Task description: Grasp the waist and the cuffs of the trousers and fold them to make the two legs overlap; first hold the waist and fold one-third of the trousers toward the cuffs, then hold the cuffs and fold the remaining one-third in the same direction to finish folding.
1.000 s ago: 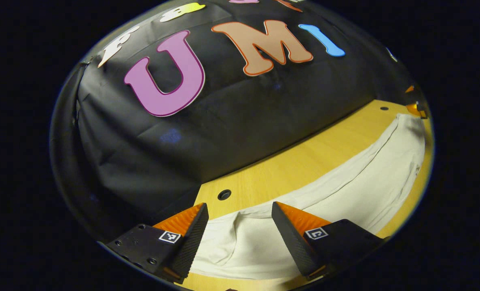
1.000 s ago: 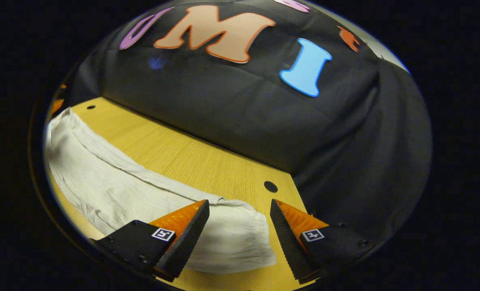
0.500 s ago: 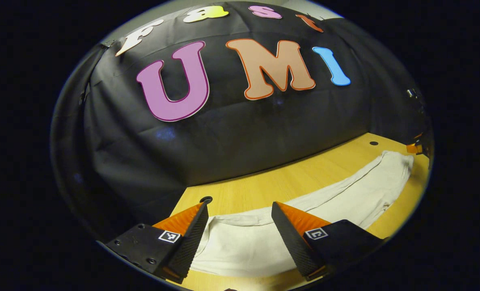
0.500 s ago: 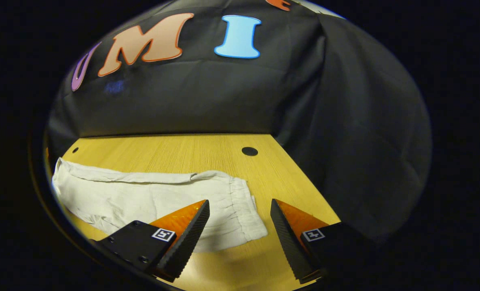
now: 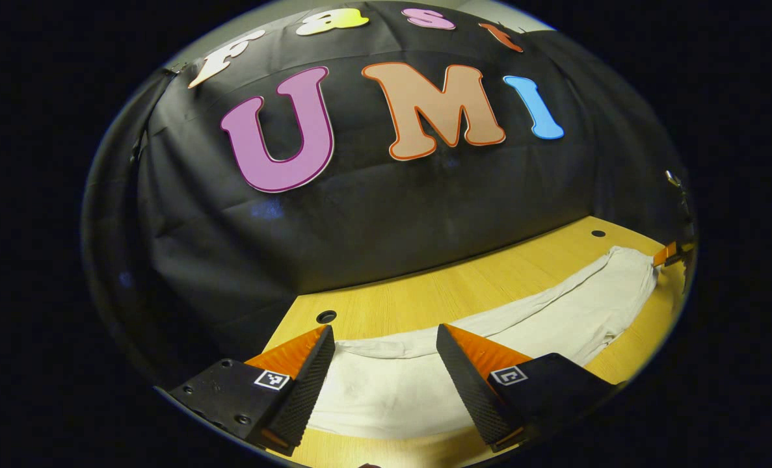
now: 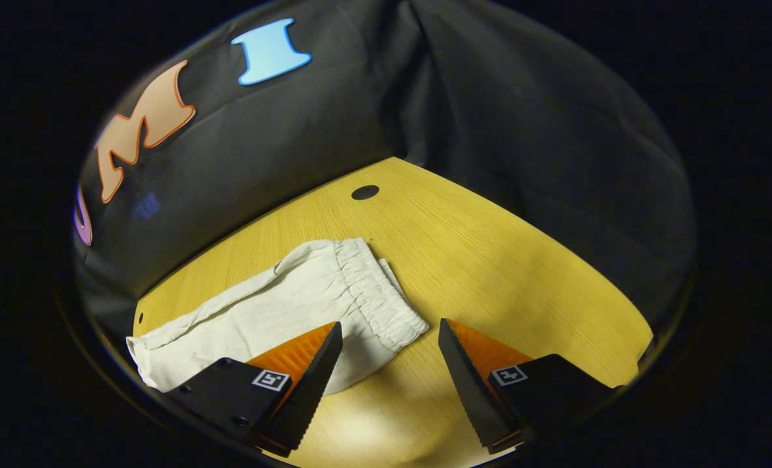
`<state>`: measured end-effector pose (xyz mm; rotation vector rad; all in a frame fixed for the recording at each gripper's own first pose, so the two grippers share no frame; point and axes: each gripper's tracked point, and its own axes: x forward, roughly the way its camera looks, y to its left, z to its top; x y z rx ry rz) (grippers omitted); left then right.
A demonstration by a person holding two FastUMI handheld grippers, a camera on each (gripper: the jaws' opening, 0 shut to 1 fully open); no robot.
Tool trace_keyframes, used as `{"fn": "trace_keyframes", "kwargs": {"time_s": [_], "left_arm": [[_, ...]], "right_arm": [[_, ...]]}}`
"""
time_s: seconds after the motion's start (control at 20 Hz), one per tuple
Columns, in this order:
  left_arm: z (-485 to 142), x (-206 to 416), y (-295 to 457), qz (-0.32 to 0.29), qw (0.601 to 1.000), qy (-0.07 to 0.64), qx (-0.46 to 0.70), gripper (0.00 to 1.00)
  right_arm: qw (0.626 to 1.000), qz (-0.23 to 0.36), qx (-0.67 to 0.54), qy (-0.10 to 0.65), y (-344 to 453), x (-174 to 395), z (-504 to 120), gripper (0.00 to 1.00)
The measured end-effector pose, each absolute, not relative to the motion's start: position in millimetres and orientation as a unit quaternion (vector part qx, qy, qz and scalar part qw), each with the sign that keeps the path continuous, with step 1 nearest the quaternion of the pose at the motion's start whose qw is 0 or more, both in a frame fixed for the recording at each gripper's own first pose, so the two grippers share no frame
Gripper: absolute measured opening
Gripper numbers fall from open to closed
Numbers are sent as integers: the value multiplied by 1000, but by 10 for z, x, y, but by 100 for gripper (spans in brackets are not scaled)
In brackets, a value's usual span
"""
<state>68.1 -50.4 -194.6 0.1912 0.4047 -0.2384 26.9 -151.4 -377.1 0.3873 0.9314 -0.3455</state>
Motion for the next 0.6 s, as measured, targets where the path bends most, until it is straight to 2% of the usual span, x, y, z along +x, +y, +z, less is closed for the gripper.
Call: {"fn": "trace_keyframes", "kwargs": {"time_s": [0.1, 0.2, 0.25, 0.3, 0.35, 0.45, 0.5, 0.55, 0.6], "left_arm": [[-1950, 653, -502, -114, 968, 203, 98, 95], [-1954, 632, -528, -113, 967, 204, 102, 96], [-1946, 620, -543, -113, 967, 204, 104, 95], [-1944, 616, -564, -113, 967, 204, 104, 95], [-1931, 608, -574, -112, 967, 204, 106, 96], [-1908, 601, -606, -110, 967, 202, 108, 95], [-1902, 588, -628, -109, 967, 202, 108, 96], [-1899, 579, -648, -108, 967, 202, 107, 95], [-1894, 567, -668, -106, 968, 203, 105, 95]], "right_arm": [[850, -171, 211, 451, -1507, 267, -3824, 96], [838, -176, 244, 455, -1459, 300, -3882, 88], [830, -178, 264, 458, -1427, 322, -3895, 93], [824, -183, 283, 455, -1417, 371, -3898, 93], [815, -188, 300, 459, -1399, 371, -3893, 84], [803, -204, 321, 459, -1455, 372, -3930, 58], [796, -207, 332, 462, -1455, 347, -3952, 59], [791, -208, 343, 462, -1456, 357, -3989, 43], [786, -204, 354, 464, -1448, 358, -3975, 36]]}}
